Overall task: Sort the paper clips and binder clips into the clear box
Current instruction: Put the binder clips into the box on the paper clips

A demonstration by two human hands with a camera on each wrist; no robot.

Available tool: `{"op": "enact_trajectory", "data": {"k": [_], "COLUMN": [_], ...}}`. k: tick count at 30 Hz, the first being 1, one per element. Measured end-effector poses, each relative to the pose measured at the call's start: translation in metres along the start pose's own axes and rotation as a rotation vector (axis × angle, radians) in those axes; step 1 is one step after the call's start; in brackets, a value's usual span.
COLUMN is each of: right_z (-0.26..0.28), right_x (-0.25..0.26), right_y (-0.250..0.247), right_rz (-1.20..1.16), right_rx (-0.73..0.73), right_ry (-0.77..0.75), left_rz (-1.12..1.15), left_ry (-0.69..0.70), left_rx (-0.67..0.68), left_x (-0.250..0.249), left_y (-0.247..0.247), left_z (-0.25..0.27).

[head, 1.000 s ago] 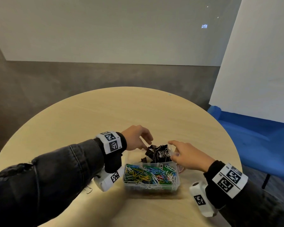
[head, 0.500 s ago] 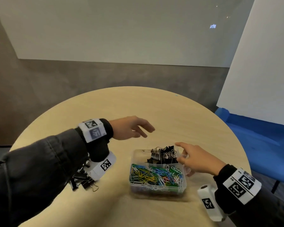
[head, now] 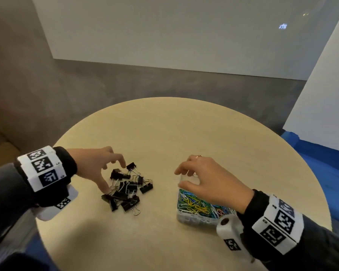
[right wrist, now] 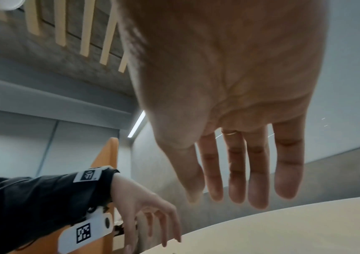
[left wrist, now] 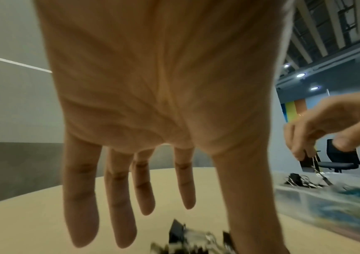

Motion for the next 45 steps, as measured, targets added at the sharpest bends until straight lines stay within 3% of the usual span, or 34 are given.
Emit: {"op": "enact_trajectory", "data": {"k": [5,10,12,21,26,32,37,41,43,45], "right_z": [-0.034,-0.047,-0.050,-0.052,-0.047,-0.039,-0.028,-0.025,-0.025,-0.027], "right_x": [0.062,0.088,0.088,0.073,0.059,-0.010,-0.058,-0.057,-0.058,-0.058], "right_y": [0.034,0.094,0.105,0.086,0.049,-0.020,-0.005,0.024,0.019,0.003], "right_rz": [-0.017,0.073,0.125,0.051,-0.171,-0.261,-0.114,-0.222,-0.198,-0.140], "right_rx": [0.069,0.387,0.438,0.291,0.155,-0.066,0.134,0.352,0.332,0.210], "right_ry": [-0.141,-0.170,-0.163,-0.046,-0.053,0.099,0.234,0.174,0.158,0.150], "left_rz": [0.017,0.046,0.045,-0.041,-0.009,0.061,0.112,0.140,0.175,0.237], "left_ry": [0.050,0.137,0.156,0.216,0.262,0.275,0.307,0.331,0.359,0.400], "left_rx": [-0.014,-0.053,-0.078,-0.171,-0.185,-0.217,-0.235,-0.250,-0.266,-0.295], "left_x": [0.001,-0.015,-0.020,-0.037,-0.045,-0.045,-0.052,-0.061,-0.069,-0.081], "left_y": [0.023,0.031,0.032,0.033,0.029,0.023,0.012,0.003,-0.004,-0.012], "left_z": [0.002,0.000,-0.002,-0.011,-0.011,-0.010,-0.008,-0.009,-0.006,-0.001]}}
Point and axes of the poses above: each hand's wrist, its own z-axis away from the middle knuckle, its own y-axis out of the palm, x = y × z, the point moved 9 cm from there along -z, towards the middle knuckle, and after that the axes turned 5 degrees about -y, right-handed, at the moved point
